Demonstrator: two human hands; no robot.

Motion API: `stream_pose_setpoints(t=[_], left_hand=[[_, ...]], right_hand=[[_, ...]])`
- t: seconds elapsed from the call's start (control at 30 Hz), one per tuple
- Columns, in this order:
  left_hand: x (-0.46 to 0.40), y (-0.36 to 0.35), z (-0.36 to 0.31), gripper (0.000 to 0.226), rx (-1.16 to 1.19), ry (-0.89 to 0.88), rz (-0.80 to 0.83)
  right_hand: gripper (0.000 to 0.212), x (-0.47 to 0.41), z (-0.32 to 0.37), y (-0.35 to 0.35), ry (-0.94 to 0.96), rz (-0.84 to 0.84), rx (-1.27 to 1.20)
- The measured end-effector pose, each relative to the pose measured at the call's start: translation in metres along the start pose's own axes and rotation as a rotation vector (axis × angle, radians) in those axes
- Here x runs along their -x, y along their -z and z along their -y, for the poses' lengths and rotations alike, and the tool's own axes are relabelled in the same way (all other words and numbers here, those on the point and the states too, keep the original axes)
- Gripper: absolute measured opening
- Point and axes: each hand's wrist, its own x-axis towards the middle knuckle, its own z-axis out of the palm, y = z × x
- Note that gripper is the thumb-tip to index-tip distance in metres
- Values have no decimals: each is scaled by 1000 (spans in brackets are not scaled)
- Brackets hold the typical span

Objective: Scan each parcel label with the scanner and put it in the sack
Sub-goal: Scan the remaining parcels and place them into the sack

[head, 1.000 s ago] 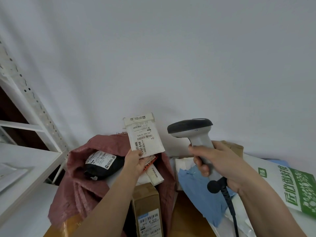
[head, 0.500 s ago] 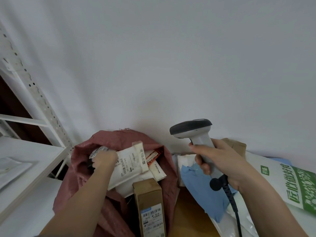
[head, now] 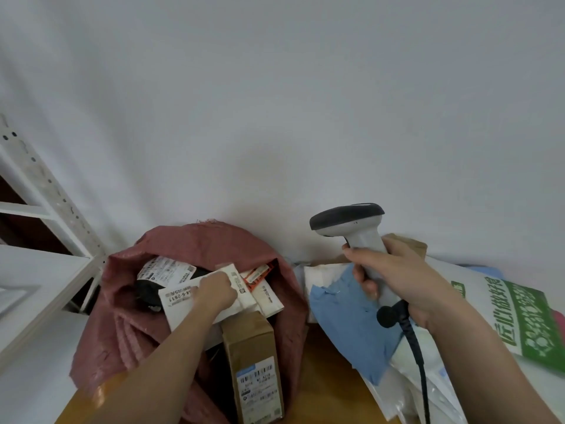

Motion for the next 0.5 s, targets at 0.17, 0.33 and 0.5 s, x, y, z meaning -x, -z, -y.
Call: stream_pose_setpoints(t=[0.17,0.33,0.5], left_hand=[[-6,-6,-67,18,262,-213,-120],[-5,-51,-134,39,318,-328,150],[-8,-95,-166,67,218,-221,365]], right_hand=[[21,-8,-14,35,-32,-85,-80],[16,-20,-29,74,-58,-154,-127],[15,-32,-45,114,-90,-187,-134]])
